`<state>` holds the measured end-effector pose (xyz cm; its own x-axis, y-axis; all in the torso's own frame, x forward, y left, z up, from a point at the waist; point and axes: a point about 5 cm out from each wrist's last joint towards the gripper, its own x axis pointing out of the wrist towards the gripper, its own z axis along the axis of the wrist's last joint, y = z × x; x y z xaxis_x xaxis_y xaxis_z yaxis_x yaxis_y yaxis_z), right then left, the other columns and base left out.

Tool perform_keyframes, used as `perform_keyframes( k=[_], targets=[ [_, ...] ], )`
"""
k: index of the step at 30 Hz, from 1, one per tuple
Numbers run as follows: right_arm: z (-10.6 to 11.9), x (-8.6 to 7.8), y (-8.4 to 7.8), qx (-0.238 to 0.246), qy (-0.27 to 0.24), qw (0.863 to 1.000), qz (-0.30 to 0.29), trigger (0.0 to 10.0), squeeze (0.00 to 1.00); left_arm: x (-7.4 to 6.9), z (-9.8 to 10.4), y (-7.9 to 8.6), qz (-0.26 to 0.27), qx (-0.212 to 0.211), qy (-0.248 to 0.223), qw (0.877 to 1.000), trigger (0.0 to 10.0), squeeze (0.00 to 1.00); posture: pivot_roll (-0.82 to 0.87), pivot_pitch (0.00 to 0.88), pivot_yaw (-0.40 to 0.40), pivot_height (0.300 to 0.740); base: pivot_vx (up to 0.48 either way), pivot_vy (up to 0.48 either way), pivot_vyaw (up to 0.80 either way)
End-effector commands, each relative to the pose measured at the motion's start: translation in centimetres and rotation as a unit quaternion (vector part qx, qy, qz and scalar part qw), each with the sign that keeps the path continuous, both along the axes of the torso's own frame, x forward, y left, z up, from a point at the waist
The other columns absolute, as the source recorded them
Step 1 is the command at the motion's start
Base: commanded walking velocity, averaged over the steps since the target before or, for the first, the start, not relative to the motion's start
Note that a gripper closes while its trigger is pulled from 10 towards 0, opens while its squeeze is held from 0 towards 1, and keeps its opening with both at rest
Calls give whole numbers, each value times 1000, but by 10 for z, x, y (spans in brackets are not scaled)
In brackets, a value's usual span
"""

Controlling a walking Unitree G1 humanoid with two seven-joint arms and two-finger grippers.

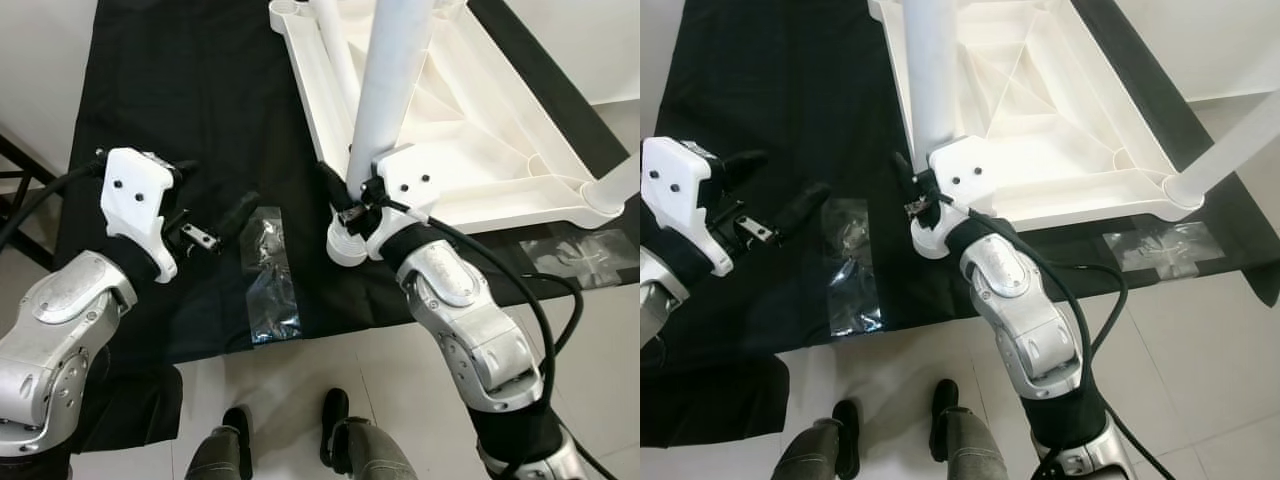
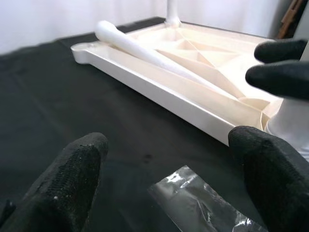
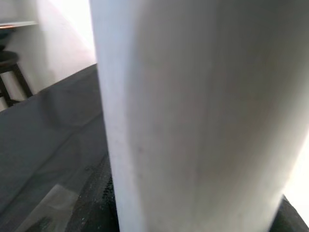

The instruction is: Building children table

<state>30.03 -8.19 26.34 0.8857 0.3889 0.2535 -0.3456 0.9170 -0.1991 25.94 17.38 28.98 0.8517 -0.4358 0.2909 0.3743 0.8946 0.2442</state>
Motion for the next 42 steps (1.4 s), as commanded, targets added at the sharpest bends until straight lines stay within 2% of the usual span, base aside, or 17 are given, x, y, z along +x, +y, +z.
perform_keyframes(
  k=[1,3,5,6,8,11,21,26,29,33,36,38,42],
  targets=[
    [-55,12,-10,-44,140,988,-38,10000,0,-1,-1,4,2,3,-1,1000,10000,0,88,380,-45,740,0,0,0],
    [-54,13,-8,-40,136,989,-34,10000,0,-1,0,4,2,3,-2,1000,10000,0,88,379,-45,740,0,0,0],
    [-45,16,-5,-17,122,992,-4,10000,0,0,1,4,2,1,-4,1000,10000,0,86,372,-47,740,0,0,0],
    [-45,16,-5,-17,122,992,-4,10000,0,0,1,4,2,1,-4,1000,10000,0,86,372,-47,740,0,0,0],
    [-33,20,-3,-22,89,995,42,10000,0,0,3,5,2,-1,-8,1000,10000,0,87,365,-49,740,0,0,0],
    [-25,23,-5,-32,71,995,65,10000,0,0,5,5,1,-5,-12,1000,10000,0,86,362,-53,740,0,0,0],
    [-16,27,-4,-38,54,992,105,10000,0,1,11,5,-11,-15,-23,1000,10000,0,89,341,-57,740,0,0,0],
    [-7,35,-13,3,53,990,133,10000,0,2,12,3,-19,-16,-24,999,10000,0,91,329,-56,740,0,0,0],
    [-1,42,-21,6,48,990,135,10000,0,2,13,1,-22,-16,-26,999,10000,0,92,325,-62,740,0,0,0],
    [0,43,-23,3,48,990,130,10000,0,1,13,1,-22,-17,-28,999,10000,0,91,324,-65,740,0,0,0],
    [-13,44,-19,-22,67,992,109,10000,0,0,24,-1,-40,-28,-37,998,10000,0,91,328,-68,740,0,0,0],
    [-25,42,-13,-28,87,991,95,10000,0,-1,32,-1,-56,-41,-43,997,10000,0,91,329,-66,740,0,0,0],
    [-35,41,-9,-33,104,991,82,10000,0,-2,39,-5,-87,-60,-43,993,10000,0,91,329,-64,740,0,0,0]
  ],
)
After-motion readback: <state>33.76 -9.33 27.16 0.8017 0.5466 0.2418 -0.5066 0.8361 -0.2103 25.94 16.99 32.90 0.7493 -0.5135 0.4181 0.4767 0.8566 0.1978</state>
